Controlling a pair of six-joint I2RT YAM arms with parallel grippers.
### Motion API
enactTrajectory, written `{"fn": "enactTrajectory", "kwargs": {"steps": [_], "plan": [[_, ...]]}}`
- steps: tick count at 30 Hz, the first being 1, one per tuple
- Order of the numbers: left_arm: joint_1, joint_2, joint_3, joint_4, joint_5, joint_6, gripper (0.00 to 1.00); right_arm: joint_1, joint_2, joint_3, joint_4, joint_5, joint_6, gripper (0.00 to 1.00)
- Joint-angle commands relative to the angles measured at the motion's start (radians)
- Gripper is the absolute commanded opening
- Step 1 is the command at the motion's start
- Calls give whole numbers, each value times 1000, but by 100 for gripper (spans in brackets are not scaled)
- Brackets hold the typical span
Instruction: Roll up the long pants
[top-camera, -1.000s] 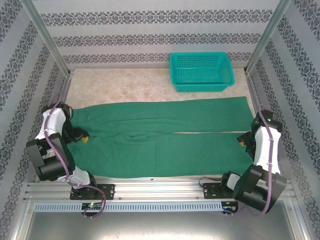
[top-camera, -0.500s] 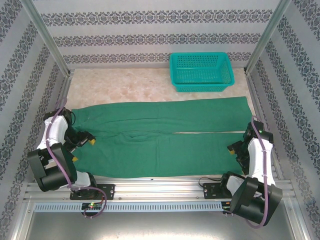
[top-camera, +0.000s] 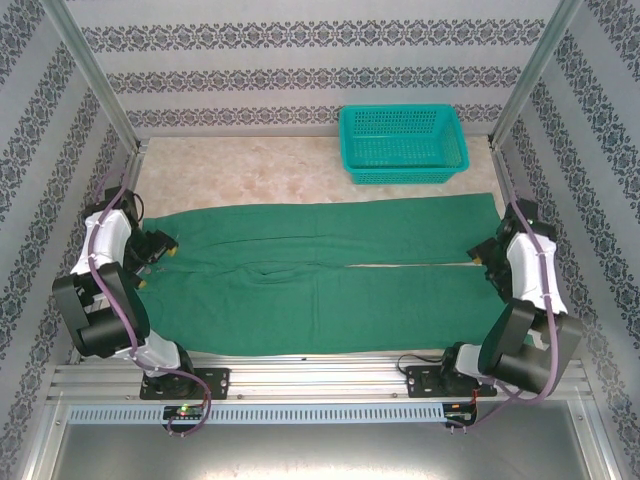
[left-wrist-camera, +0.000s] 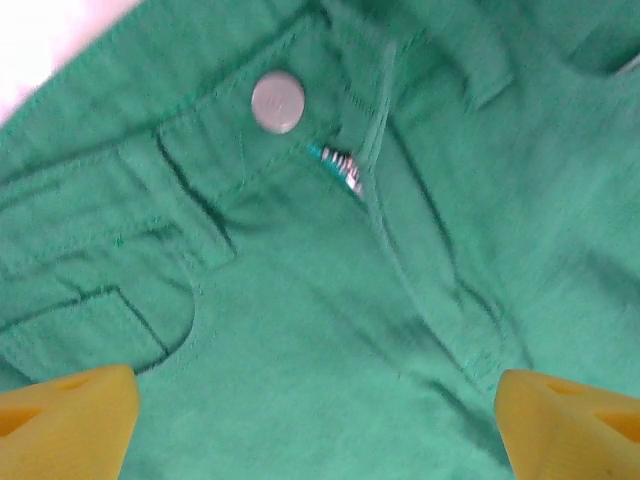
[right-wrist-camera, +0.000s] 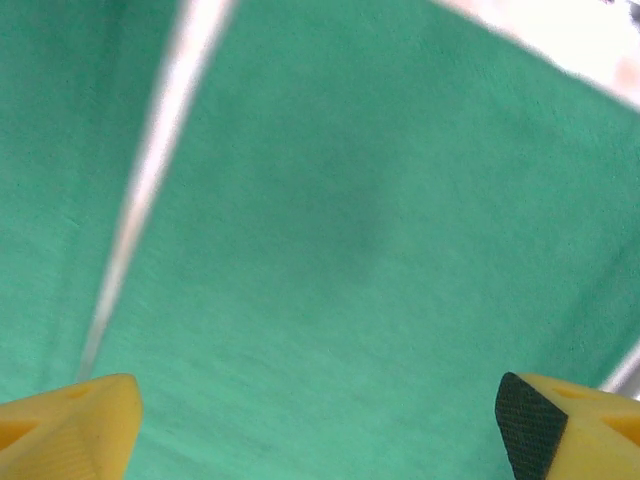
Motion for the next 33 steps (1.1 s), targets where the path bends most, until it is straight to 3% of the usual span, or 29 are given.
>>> {"fn": "enactTrajectory", "kwargs": {"steps": [1,6,13,19,28,33], "plan": [[-11,-25,25,6,-98,3,93,15,24,27,16,38,-49,93],[-5,-102,-24,-36,-217,53,96,12,-21,-71,40,35,-62,93],[3,-279,-250,-63,72,-63,94,-27,-224,-195,-19,-5,-52,93],[0,-374,-265,-103,66,-33,95,-22,-256,-201,-36,-70,-68,93],[-10,-596,-264,-133,143,2,92,27,-285,-201,-40,-114,-88,93],[-143,-632,-248,-242,77,4,89,130,-347,-187,-110,-83,-73,94]]}}
